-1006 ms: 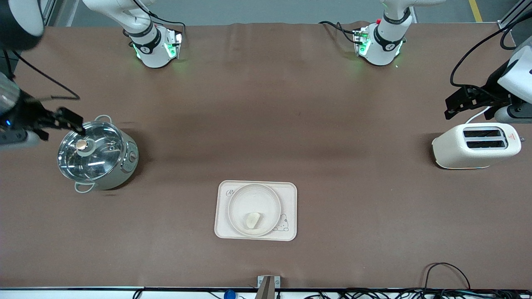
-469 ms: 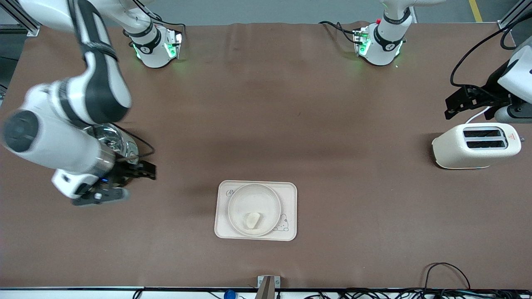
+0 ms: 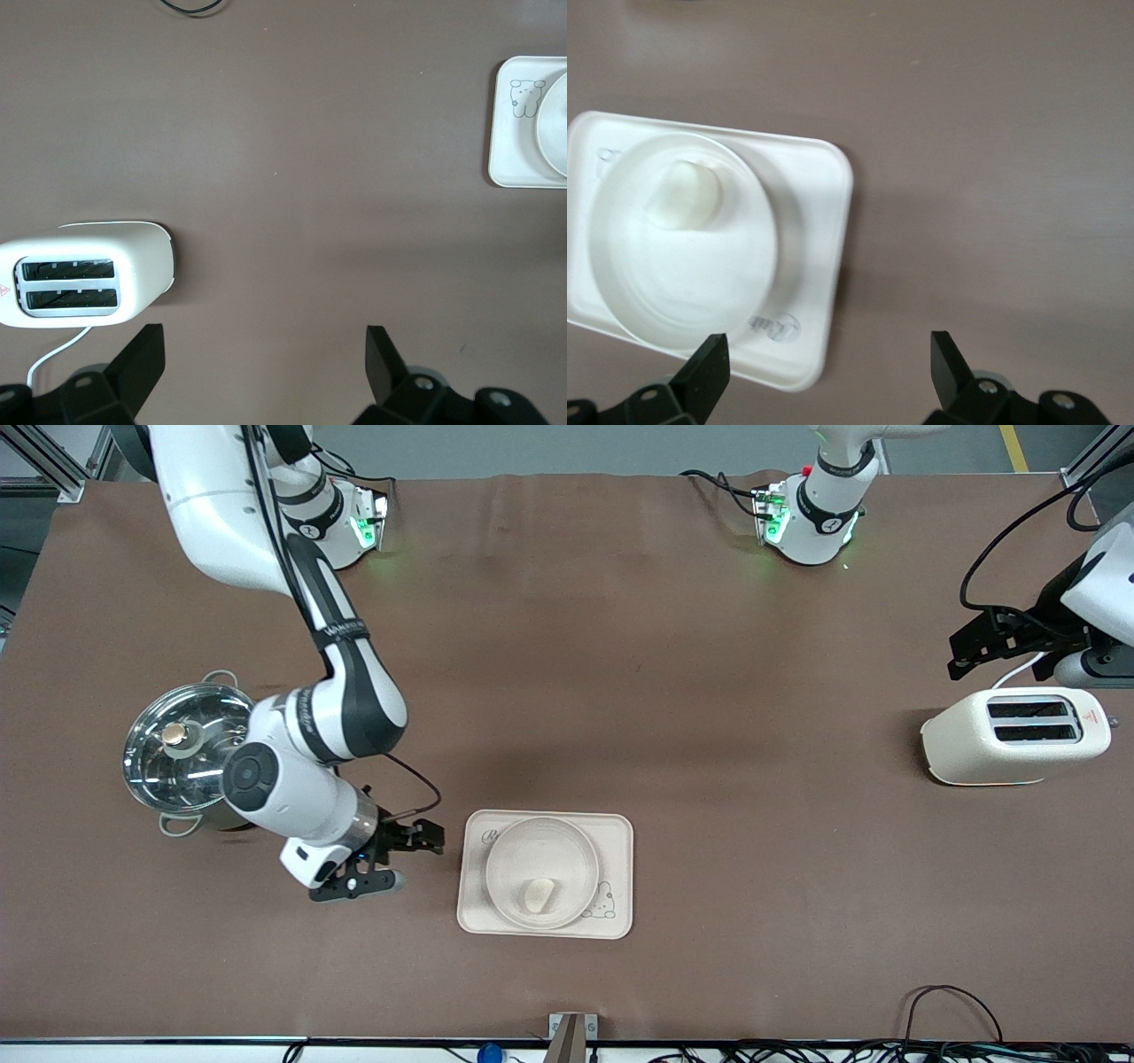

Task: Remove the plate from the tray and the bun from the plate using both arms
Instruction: 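Reach the right gripper to the white plate rim on the tray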

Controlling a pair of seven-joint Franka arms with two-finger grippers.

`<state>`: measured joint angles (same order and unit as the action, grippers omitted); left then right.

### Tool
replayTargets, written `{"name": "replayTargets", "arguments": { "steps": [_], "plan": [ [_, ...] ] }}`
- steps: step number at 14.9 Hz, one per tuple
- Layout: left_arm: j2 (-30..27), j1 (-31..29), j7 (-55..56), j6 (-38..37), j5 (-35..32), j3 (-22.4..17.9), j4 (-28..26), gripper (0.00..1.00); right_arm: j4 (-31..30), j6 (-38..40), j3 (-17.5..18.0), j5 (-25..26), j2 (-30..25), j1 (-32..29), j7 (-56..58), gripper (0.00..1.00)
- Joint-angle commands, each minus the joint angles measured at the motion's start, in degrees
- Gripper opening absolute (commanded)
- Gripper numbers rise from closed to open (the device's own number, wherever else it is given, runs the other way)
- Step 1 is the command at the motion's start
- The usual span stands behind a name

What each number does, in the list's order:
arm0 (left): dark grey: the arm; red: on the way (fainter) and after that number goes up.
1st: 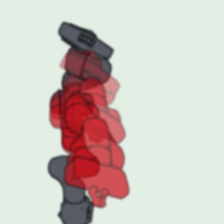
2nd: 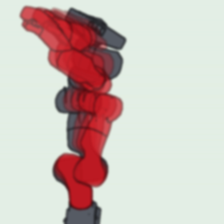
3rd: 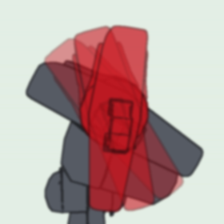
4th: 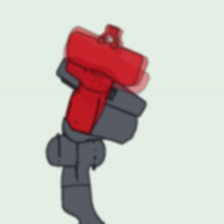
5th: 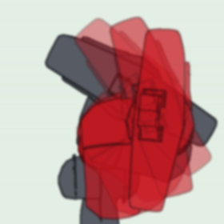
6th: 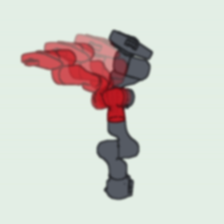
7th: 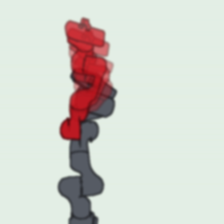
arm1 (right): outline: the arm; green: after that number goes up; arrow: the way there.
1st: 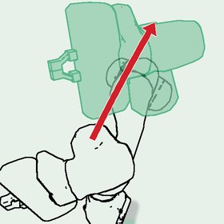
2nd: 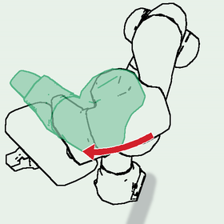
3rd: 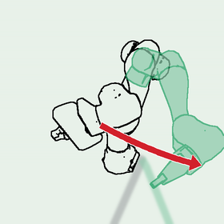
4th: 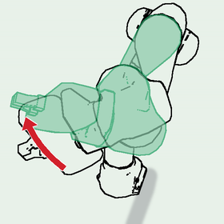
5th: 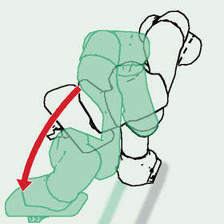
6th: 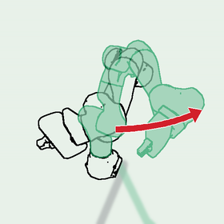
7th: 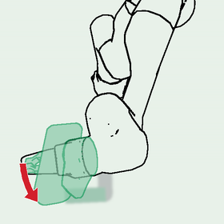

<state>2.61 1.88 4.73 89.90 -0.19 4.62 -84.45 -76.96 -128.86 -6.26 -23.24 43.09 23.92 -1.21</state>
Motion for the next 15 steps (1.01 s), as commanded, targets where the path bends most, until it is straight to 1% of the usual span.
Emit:
{"name": "replayTargets", "arguments": {
  "steps": [1,3,5,6,8,11,13,15],
  "plan": [
    [0.4,0.0,-0.2,-1.0,-0.3,0.2,1.1,1.0,1.8,-4.9,1.2,-6.4,3.9,0.6,-0.3,1.0],
    [0.4,0.0,-0.2,-1.0,-0.3,0.2,1.1,1.0,2.1,-6.9,1.9,-8.2,6.6,0.8,-0.2,1.0],
    [0.4,-0.1,-0.3,-1.0,-0.3,0.2,1.1,1.0,2.1,-11.0,3.6,-9.0,8.3,0.8,-0.1,1.0],
    [0.4,-0.1,-0.3,-1.0,-0.3,0.2,1.1,1.0,2.3,-12.5,4.3,-9.1,9.3,0.7,-0.1,0.96],
    [0.4,-0.2,-0.3,-1.0,-0.4,0.2,1.1,1.0,3.7,-13.4,6.6,-9.4,10.8,-0.1,-0.2,0.83],
    [0.4,-0.1,-0.3,-1.1,-0.3,0.2,1.0,1.0,4.5,-13.4,6.9,-11.2,12.1,-0.1,-0.5,0.7],
    [0.4,0.1,-0.2,-1.1,-0.3,0.2,1.0,1.0,5.4,-13.4,7.5,-11.2,13.0,-0.1,-0.6,0.57],
    [0.4,0.0,-0.2,-1.1,-0.5,0.2,1.1,1.0,5.9,-13.4,7.5,-11.2,13.6,-0.2,-0.5,0.52]
  ]
}}
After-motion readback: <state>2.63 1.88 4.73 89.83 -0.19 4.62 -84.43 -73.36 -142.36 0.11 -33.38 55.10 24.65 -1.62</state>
